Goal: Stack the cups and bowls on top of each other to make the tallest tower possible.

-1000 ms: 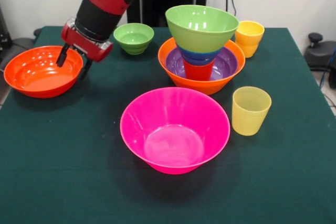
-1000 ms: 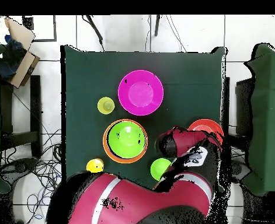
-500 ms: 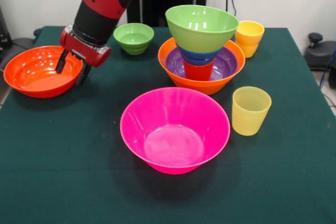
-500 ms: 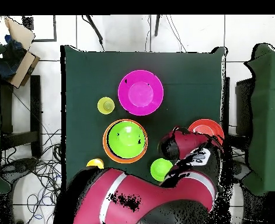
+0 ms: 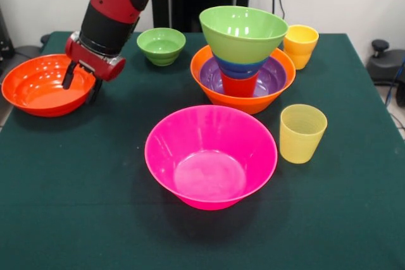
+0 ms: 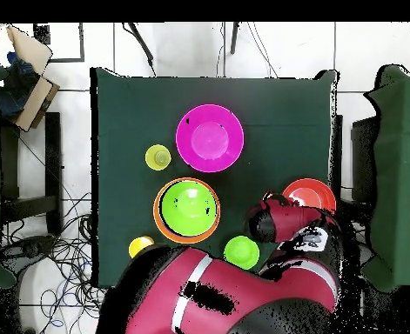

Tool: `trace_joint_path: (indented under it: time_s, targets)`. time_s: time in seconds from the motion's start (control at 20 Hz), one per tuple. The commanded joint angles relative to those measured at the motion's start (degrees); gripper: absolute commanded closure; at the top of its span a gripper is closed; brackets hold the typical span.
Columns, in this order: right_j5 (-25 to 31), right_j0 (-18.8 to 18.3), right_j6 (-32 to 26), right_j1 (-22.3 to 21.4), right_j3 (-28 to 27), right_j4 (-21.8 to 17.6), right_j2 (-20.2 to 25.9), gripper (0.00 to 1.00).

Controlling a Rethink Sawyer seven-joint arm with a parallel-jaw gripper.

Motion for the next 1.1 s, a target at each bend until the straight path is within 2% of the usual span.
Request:
trace_joint_path:
  time_s: [0.05, 0.5, 0.55, 0.75, 0.9, 1.0, 1.1]
  targets:
    - [-3.0, -0.5, 7.5, 2.2, 2.9, 2.4, 6.4, 0.00]
    - [-6.0, -6.2, 5.3, 1.2, 5.2, -0.8, 13.0, 0.00]
    - [-6.9, -7.3, 4.5, 0.9, 5.3, -1.7, 14.2, 1.00]
    - [-6.8, -10.7, 3.4, -0.3, 6.3, -3.3, 17.7, 1.00]
    - [-6.5, -9.6, 5.5, -0.9, 7.0, -0.6, 16.5, 1.00]
    - [-5.0, -9.3, 5.3, -2.9, 7.8, -0.2, 16.4, 1.00]
    - [-0.2, -9.0, 3.8, -6.5, 8.5, 0.4, 16.7, 1.00]
